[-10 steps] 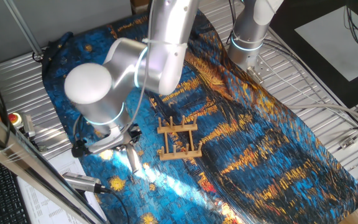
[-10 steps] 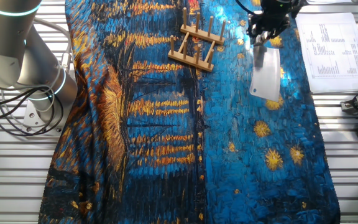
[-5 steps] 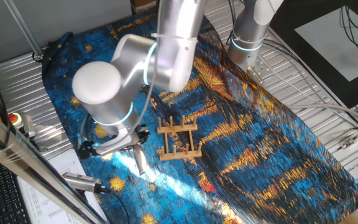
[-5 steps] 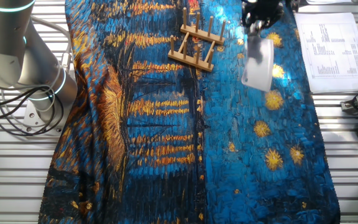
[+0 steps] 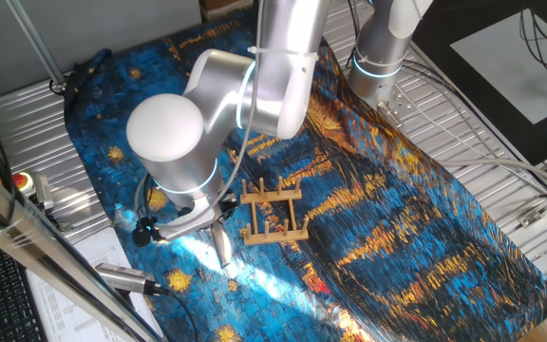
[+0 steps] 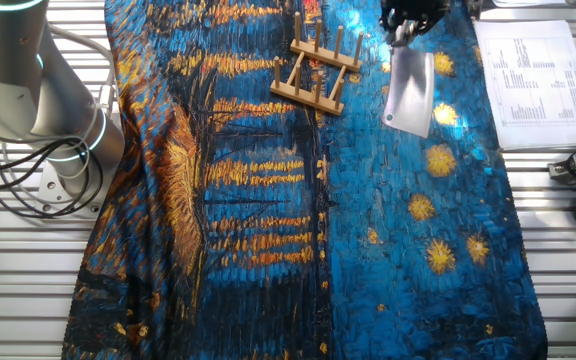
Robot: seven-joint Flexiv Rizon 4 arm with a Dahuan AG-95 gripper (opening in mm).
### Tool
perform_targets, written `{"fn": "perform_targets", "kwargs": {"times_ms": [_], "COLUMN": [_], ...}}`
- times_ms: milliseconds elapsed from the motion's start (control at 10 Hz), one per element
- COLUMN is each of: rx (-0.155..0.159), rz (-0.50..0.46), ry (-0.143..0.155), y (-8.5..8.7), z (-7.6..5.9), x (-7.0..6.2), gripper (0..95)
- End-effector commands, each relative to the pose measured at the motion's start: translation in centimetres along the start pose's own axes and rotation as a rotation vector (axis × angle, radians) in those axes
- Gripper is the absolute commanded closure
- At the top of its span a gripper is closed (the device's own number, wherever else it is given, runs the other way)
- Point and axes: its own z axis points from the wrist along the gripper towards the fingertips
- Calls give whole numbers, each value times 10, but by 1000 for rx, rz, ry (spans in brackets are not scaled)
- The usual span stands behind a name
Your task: Put the knife on the knife rack
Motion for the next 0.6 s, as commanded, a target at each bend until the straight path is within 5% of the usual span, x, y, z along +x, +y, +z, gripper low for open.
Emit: {"fn": "perform_targets", "kwargs": {"times_ms": [100, 600], "rx": [4, -29], "rz": [-7, 31], "ry": [-10, -10], "y": [1, 6], "z": [0, -3], "x": [1, 0], "gripper": [950, 950]}}
